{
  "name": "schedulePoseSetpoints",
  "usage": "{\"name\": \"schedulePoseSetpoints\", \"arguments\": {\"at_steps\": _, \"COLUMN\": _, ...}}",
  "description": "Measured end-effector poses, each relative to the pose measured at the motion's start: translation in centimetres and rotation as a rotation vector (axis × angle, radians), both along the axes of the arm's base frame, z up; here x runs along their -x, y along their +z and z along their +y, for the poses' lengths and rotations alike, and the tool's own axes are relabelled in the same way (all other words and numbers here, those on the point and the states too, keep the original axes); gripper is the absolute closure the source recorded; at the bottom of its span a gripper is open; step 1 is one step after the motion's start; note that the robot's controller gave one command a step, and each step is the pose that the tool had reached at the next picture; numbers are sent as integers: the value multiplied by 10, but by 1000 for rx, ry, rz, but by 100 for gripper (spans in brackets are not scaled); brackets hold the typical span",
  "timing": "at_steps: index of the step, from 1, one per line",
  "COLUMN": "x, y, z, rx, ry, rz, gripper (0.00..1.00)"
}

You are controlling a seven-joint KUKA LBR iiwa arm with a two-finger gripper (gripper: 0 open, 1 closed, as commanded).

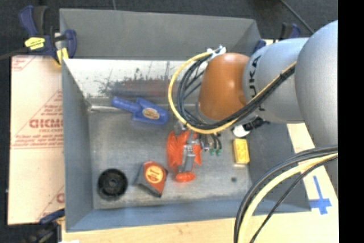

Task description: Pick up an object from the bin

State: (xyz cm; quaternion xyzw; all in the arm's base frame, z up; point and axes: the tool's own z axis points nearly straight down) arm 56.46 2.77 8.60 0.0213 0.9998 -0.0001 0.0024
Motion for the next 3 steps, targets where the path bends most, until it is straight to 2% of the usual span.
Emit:
{"name": "schedulePoseSetpoints", "arguments": {"at_steps": 1, "x": -11, "y": -4, "z": -5, "rx": 1, "ry": 134, "rz": -2, "gripper": 0}}
{"name": "schedulePoseSetpoints", "arguments": {"at_steps": 2, "x": -19, "y": -8, "z": -10, "rx": -2, "ry": -101, "rz": -2, "gripper": 0}}
{"name": "schedulePoseSetpoints", "arguments": {"at_steps": 3, "x": -40, "y": -13, "z": -17, "rx": 2, "ry": 168, "rz": -9, "gripper": 100}}
